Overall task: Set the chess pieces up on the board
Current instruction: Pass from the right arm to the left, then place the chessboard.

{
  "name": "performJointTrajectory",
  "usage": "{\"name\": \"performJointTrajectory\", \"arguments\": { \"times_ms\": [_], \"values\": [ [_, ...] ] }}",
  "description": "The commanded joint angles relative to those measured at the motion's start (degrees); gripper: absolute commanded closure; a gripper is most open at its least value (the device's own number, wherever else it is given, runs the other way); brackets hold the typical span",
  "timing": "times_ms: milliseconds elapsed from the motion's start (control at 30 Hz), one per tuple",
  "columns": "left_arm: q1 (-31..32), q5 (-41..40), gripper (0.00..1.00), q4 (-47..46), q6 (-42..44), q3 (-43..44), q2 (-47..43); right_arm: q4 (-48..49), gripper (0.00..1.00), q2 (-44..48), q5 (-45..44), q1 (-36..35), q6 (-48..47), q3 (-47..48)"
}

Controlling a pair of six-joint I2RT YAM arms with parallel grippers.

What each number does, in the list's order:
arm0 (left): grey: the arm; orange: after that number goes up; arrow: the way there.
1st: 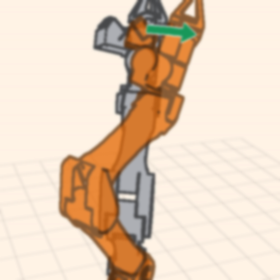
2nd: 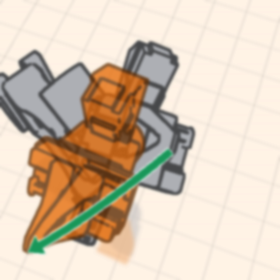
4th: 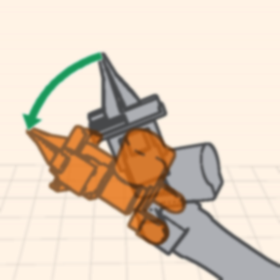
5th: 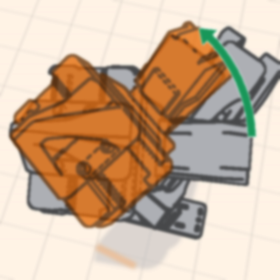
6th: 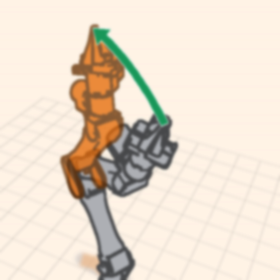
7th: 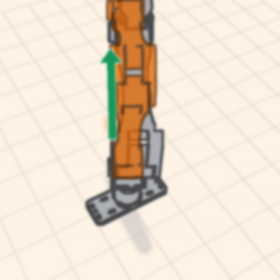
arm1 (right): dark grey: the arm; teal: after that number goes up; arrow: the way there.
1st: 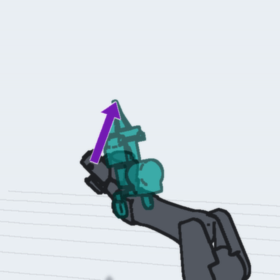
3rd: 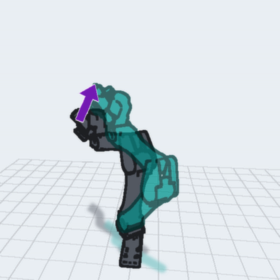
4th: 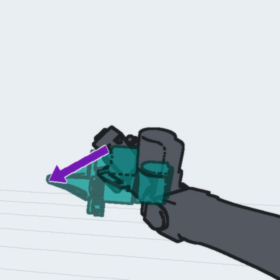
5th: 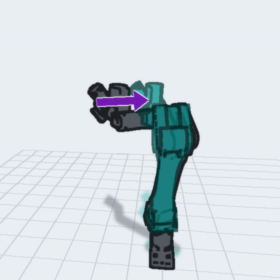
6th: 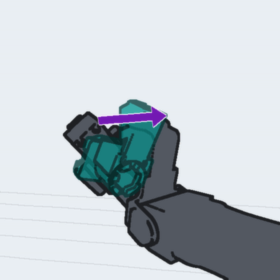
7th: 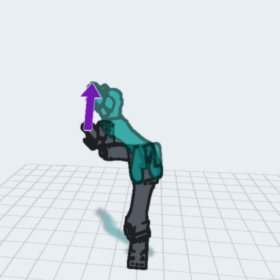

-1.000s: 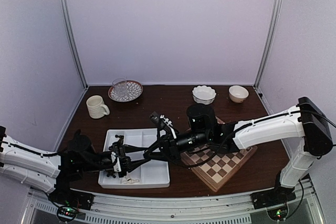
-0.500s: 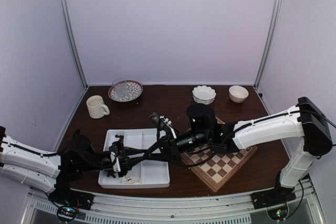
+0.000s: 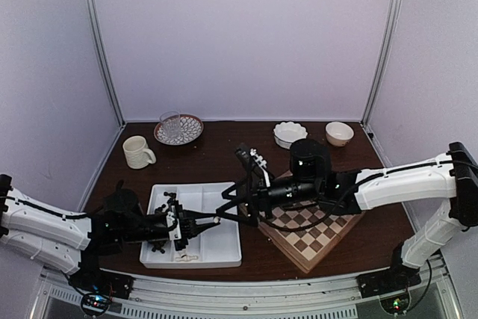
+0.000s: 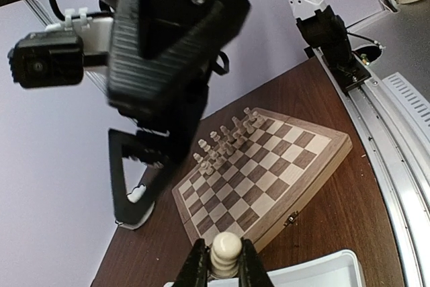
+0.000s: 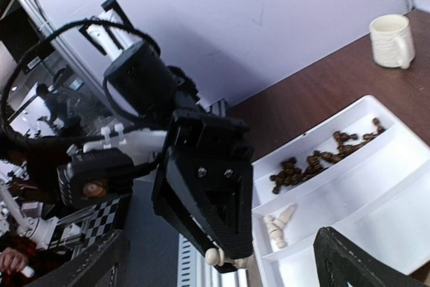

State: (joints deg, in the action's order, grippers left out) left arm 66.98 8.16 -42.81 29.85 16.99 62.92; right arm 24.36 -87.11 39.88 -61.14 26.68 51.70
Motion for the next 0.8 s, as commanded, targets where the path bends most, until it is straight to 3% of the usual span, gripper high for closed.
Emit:
{"name": "performJointTrajectory", "arguments": {
  "times_ms": [0, 167, 333, 567, 767],
  "values": [
    [0.17, -0.65, 1.00, -2.43, -3.36, 2.68, 4.04, -3.73, 0.00, 7.24, -8.41, 3.62, -3.18, -3.08],
    [0.17, -1.83, 1.00, -5.04, -9.18, 6.44, 13.88, -21.28, 0.01, 13.92, -25.39, 5.28, -11.29, -0.44],
    [0.13, -0.99, 1.00, -2.23, -17.32, 14.91, 25.08, -35.87, 0.00, 15.85, -40.89, 6.74, -12.55, 5.01],
    [0.03, 1.56, 1.00, -2.72, -25.09, 24.39, 36.79, -27.85, 0.00, 22.32, -44.93, 10.50, -9.65, -3.22],
    [0.07, 1.69, 1.00, -0.28, -29.33, 30.85, 43.85, -29.66, 0.00, 25.29, -48.96, 15.74, -0.97, -5.56]
  ]
}}
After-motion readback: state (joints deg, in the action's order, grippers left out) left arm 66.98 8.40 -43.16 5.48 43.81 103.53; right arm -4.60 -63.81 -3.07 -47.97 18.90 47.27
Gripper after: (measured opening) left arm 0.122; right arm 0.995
